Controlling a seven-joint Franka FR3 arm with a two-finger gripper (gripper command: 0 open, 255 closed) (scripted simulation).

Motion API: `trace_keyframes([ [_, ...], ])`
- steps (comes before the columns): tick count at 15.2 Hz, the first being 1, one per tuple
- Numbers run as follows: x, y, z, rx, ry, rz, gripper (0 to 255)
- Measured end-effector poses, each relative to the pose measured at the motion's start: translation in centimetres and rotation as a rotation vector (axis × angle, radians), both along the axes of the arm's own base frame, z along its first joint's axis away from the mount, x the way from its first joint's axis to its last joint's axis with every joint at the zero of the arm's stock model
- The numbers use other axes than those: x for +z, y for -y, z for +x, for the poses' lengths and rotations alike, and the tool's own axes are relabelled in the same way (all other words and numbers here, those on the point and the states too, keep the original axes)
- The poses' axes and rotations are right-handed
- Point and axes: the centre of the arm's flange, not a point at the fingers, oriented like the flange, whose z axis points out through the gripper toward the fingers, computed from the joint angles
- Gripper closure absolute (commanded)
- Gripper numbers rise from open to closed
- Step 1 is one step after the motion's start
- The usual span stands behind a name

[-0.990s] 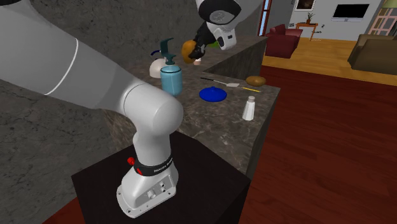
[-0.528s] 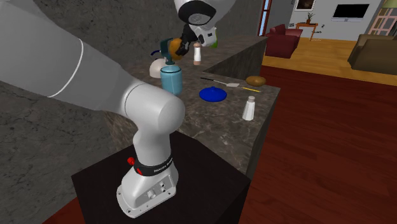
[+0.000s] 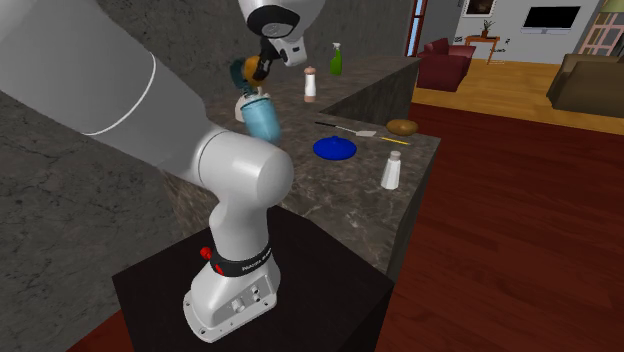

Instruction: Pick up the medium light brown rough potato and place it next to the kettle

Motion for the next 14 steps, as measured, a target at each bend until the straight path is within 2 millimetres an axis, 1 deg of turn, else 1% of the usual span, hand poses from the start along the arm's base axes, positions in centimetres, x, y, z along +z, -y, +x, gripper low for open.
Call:
trace_keyframes([
  [2, -0.3, -2.4, 0.4, 0.0, 0.0, 0.0, 255],
  [3, -0.1, -3.5, 0.2, 0.0, 0.0, 0.0, 255],
  [4, 0.0, -5.2, 0.2, 0.0, 0.0, 0.0, 255],
  [5, -0.3, -6.5, 0.2, 0.0, 0.0, 0.0, 255],
  [7, -0.4, -9.1, 0.0, 0.0, 0.0, 0.0, 255],
  [9, -0.4, -11.6, 0.3, 0.0, 0.0, 0.0, 255],
  [14, -0.3, -18.2, 0.0, 0.0, 0.0, -0.001, 255],
])
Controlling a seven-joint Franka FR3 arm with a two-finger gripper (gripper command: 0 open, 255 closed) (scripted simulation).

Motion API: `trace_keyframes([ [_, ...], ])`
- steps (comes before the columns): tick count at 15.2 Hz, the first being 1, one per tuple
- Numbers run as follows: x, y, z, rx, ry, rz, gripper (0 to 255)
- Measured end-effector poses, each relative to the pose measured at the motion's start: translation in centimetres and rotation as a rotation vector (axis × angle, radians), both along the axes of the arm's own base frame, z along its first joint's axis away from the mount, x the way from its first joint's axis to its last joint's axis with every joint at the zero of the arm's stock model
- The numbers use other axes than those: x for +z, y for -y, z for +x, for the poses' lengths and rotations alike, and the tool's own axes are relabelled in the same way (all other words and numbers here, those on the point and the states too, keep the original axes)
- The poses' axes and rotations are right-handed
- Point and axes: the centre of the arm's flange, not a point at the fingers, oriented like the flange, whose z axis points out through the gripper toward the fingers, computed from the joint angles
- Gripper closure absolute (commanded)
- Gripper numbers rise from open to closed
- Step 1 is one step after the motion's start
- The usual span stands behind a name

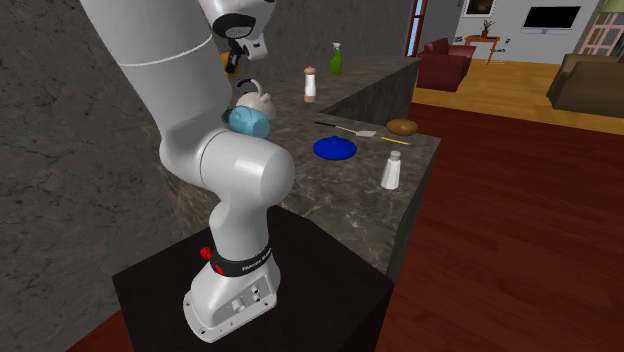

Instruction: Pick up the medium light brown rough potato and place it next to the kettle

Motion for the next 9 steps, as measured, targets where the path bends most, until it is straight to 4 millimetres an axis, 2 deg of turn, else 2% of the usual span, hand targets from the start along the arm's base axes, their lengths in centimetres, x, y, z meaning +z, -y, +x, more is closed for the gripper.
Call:
trace_keyframes([
  [9, 0.1, -11.7, -0.5, 0.0, -0.004, 0.0, 255],
])
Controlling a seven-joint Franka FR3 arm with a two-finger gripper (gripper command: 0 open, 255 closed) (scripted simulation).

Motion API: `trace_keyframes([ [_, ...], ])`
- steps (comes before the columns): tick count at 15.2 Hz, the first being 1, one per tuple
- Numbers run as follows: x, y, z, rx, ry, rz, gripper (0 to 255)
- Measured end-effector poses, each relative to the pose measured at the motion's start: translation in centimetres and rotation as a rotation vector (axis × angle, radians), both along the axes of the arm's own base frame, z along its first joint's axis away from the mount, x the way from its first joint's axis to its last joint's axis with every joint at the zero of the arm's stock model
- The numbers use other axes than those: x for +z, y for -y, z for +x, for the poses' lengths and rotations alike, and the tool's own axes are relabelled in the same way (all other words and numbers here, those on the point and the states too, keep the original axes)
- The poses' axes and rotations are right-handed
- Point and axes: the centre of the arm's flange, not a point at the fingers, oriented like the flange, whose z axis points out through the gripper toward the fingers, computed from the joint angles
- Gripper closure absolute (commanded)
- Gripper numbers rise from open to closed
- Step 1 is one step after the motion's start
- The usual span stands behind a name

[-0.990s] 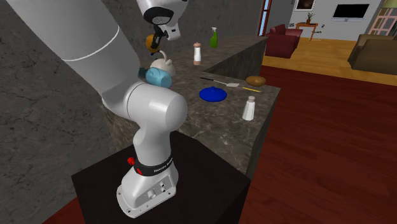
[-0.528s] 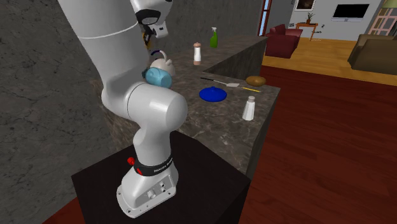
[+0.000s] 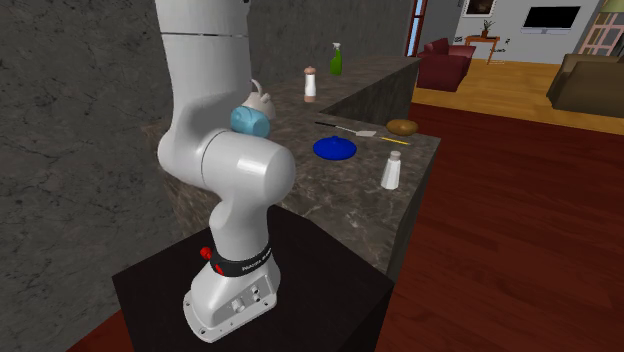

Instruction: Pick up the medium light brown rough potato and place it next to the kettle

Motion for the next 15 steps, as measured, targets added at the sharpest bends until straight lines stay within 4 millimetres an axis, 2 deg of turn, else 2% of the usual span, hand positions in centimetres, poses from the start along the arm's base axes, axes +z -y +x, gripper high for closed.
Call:
trace_keyframes([
  [3, 0.0, -3.7, 0.2, -0.001, 0.001, 0.002, 255],
  [5, -0.7, -4.7, 0.0, -0.001, 0.002, 0.002, 255],
  [15, -5.8, -5.0, -0.1, -0.001, 0.003, 0.002, 255],
])
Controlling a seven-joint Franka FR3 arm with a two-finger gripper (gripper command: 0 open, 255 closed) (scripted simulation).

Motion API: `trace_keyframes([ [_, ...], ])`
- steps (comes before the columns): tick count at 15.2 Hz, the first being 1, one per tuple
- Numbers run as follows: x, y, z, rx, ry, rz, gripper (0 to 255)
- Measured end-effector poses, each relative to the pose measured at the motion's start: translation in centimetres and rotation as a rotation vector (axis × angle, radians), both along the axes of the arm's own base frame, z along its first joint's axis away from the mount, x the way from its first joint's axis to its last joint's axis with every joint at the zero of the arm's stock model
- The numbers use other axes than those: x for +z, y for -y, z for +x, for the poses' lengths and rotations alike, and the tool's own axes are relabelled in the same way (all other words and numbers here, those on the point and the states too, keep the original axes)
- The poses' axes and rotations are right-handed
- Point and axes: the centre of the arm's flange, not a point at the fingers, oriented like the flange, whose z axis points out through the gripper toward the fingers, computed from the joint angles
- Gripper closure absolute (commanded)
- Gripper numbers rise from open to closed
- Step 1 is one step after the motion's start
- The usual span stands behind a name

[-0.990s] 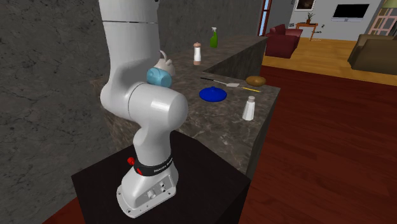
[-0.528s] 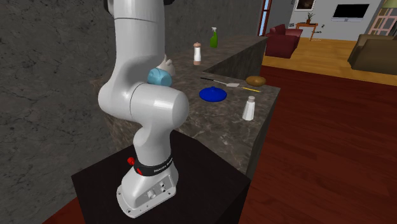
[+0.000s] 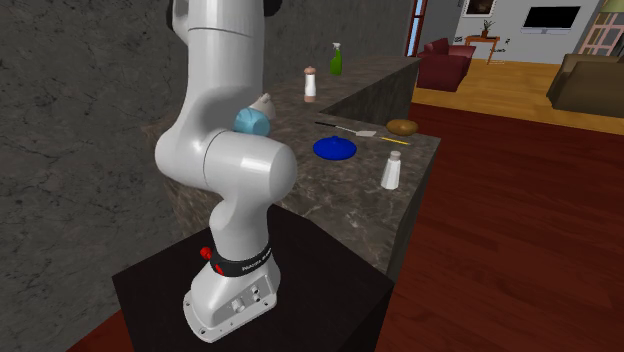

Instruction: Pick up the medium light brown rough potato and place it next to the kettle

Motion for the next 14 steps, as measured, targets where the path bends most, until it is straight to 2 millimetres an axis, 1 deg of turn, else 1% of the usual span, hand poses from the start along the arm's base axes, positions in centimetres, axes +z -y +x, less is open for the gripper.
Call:
trace_keyframes([
  [14, -7.2, 0.1, 0.1, 0.0, 0.0, 0.0, 255],
])
